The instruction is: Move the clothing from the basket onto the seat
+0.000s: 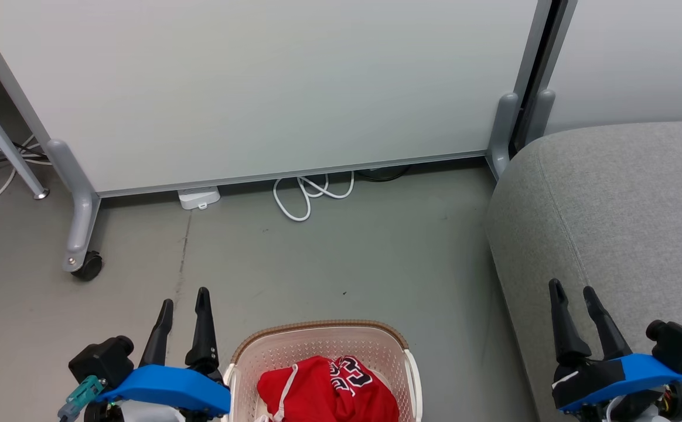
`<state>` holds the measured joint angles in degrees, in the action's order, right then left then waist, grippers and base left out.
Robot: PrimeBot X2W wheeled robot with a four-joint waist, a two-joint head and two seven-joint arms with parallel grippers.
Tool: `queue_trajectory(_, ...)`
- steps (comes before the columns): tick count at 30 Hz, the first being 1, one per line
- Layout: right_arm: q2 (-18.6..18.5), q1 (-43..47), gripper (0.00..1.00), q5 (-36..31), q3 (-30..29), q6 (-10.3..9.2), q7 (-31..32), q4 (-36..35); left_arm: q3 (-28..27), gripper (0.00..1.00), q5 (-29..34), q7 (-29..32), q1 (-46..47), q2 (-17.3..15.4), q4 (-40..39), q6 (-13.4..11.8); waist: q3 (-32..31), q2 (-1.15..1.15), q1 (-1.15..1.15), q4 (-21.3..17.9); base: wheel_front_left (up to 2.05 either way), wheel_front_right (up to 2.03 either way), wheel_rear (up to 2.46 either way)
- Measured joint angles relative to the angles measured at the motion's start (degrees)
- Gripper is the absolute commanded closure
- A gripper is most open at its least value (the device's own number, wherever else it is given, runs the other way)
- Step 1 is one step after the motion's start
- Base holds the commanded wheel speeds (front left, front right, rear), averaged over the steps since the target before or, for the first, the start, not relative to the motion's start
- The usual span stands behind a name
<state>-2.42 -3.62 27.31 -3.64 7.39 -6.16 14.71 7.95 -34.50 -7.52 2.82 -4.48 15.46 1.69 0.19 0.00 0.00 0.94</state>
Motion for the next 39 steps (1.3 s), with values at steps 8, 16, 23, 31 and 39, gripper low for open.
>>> queue_trajectory(8, -0.03, 0.02, 0.0, -4.72, -0.51, 0.0, -0.68, 0.41, 0.08, 0.0, 3.75, -1.19, 0.02, 0.15, 0.74, 0.42, -0.11, 0.0, 0.0, 0.36, 0.0, 0.0, 0.0)
queue_trajectory(16, -0.07, 0.02, 0.0, -9.47, -0.42, 0.0, -1.57, 0.85, 0.04, 0.0, 7.86, -2.26, 0.02, 0.26, 1.33, 0.44, -0.22, 0.0, 0.0, 0.59, 0.0, 0.0, 0.0)
queue_trajectory(23, -0.1, 0.02, 0.0, -13.06, -0.22, 0.01, -2.0, 1.29, 0.25, 0.0, 11.43, -3.24, 0.13, 0.34, 1.7, 0.87, -0.25, 0.0, 0.0, 0.67, 0.0, 0.0, 0.0)
queue_trajectory(31, -0.15, 0.02, 0.0, -17.81, -0.48, 0.01, -2.85, 1.38, 0.32, 0.0, 14.97, -4.24, 0.35, 0.65, 1.81, 0.92, -0.3, 0.0, 0.0, 0.83, 0.0, 0.0, 0.0)
queue_trajectory(39, -0.19, 0.02, 0.0, -21.93, -0.57, 0.02, -3.52, 1.51, 0.29, 0.0, 18.05, -5.21, 0.35, 1.02, 2.21, 0.87, -0.31, 0.0, 0.0, 1.0, 0.0, 0.0, 0.0)
